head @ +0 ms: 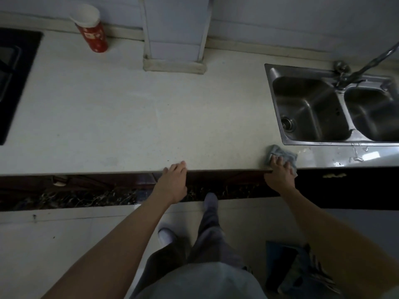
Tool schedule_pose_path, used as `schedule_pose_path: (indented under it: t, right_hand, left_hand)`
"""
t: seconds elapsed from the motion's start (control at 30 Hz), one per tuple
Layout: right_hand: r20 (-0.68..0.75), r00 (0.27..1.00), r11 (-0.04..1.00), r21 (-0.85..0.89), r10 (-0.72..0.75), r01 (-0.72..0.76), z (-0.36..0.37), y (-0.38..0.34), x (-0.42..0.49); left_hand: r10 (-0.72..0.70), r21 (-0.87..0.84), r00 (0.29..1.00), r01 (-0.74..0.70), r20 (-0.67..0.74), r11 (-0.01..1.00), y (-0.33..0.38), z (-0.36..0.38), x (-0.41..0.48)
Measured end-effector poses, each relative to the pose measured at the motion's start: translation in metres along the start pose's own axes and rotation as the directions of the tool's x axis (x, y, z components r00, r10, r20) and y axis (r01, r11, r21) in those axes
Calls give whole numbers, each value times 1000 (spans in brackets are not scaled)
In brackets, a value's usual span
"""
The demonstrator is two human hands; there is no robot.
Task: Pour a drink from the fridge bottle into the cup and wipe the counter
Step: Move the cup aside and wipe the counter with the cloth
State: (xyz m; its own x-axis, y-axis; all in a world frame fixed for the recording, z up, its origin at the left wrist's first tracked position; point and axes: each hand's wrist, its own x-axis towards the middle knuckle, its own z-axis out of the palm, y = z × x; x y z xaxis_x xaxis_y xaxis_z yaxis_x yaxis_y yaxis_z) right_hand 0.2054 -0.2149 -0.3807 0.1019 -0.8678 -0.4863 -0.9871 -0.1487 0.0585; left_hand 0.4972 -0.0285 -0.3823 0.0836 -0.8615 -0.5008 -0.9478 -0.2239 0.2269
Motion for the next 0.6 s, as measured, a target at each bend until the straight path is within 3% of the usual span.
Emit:
schedule_pose_path:
  t: [0.1,0.27,0.37,0.6]
  right_hand:
    - [-4,999,999,35,-32,32,9,-41,-14]
    - [-34,964,965,-22,-263,263,28,-117,-52]
    - [-36,922,923,-41,-385,383,39,-164,-78]
    - [-9,867,861,-121,-499,494,31,-213,-71]
  left_hand:
    - [21,-48,1000,-21,12,999,-2,-5,-1]
    - [40,-171,998,-32,45,985,-10,-10,-5]
    - [24,-227,1000,-24,-5,974,-16,-11,-9]
    - [-49,-184,998,42,-38,982,-39,-21,-14]
